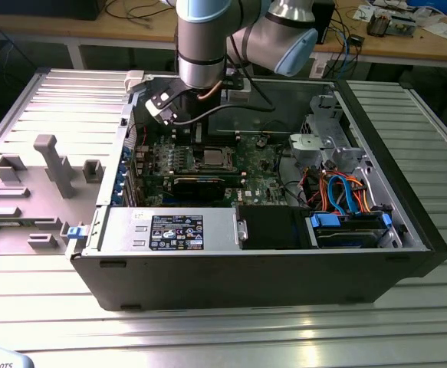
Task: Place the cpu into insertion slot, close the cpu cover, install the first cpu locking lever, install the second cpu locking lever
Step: 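Close the cpu cover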
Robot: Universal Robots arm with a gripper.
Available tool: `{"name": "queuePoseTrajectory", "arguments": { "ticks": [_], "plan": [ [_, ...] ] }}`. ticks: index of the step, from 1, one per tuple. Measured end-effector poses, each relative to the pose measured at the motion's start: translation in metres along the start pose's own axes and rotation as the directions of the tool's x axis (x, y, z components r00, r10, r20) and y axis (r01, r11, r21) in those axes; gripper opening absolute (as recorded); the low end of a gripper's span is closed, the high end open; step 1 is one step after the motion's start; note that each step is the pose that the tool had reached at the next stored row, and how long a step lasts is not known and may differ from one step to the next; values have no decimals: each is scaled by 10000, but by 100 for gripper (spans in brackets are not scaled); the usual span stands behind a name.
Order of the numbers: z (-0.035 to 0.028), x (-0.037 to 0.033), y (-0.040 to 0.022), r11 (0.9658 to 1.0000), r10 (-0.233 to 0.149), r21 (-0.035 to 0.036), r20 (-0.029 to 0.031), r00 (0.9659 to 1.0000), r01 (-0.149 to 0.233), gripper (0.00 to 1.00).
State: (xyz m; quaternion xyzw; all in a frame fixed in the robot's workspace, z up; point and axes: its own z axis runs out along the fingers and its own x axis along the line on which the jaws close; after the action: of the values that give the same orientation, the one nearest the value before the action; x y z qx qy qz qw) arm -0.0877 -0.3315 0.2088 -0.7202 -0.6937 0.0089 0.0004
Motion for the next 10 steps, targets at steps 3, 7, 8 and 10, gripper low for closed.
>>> {"name": "queuePoseTrajectory", "arguments": {
  "ticks": [3,7,8,10],
  "plan": [
    [21,1,1,10000,-1,8,-42,10000,1,11],
    [37,0,1,10000,-1,26,-59,10000,1,11],
    [40,0,1,10000,-1,30,-61,10000,2,11],
    [44,0,0,10000,-1,33,-67,10000,2,11]
  ]
}}
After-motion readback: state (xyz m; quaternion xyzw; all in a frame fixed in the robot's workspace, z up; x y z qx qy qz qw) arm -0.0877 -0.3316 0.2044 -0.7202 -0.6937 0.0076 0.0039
